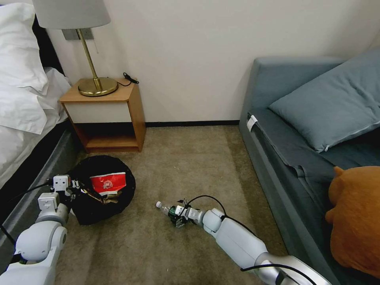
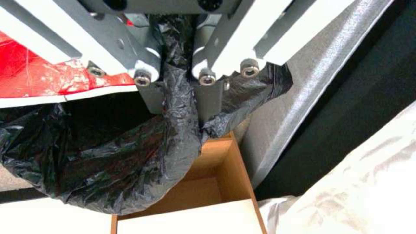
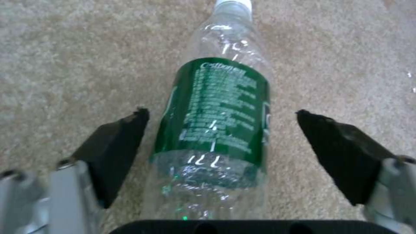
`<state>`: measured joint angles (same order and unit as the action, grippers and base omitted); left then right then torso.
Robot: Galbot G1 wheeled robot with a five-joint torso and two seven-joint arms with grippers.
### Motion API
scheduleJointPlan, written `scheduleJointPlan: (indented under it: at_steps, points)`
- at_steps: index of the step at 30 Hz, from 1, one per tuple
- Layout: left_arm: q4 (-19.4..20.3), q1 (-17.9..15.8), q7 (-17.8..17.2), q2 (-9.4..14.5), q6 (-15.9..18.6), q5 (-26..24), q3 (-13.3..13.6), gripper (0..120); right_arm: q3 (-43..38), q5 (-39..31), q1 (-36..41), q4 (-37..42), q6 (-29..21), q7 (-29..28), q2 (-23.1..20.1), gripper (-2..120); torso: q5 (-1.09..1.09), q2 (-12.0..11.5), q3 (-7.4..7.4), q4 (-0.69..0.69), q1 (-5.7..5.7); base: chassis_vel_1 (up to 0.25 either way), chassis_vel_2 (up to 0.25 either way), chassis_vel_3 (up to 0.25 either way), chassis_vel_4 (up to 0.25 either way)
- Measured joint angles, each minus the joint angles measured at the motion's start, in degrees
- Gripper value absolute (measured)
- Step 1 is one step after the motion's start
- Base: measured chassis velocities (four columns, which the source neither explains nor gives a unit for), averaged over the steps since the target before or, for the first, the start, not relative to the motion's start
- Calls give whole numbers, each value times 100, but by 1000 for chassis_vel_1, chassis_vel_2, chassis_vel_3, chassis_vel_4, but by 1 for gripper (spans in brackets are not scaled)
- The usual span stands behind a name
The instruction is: Pick up the trash bin, then pick up the garbage on the floor and place it into the trash bin.
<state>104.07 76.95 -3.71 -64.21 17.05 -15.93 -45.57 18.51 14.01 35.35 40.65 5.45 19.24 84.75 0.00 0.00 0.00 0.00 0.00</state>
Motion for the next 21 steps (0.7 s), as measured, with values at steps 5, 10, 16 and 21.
scheduleJointPlan:
  at_steps: [5,10,16,21]
  points:
    - [2,5,0,-3,0,-1,-3,4,-29,25,22,-15,78,69,-20,67,0,0,0,-1,0,0,0,0,0]
    - [3,15,0,7,-1,-11,-20,4,-33,52,25,-34,109,69,-27,51,0,0,0,-1,0,0,0,0,0]
    - [13,34,-3,20,-6,-24,-37,4,-22,52,23,-27,111,69,-31,28,0,0,0,-1,0,0,0,0,0]
    - [28,45,-3,13,-8,-24,-37,4,-6,41,2,-9,111,62,-47,18,0,0,0,0,0,0,0,0,0]
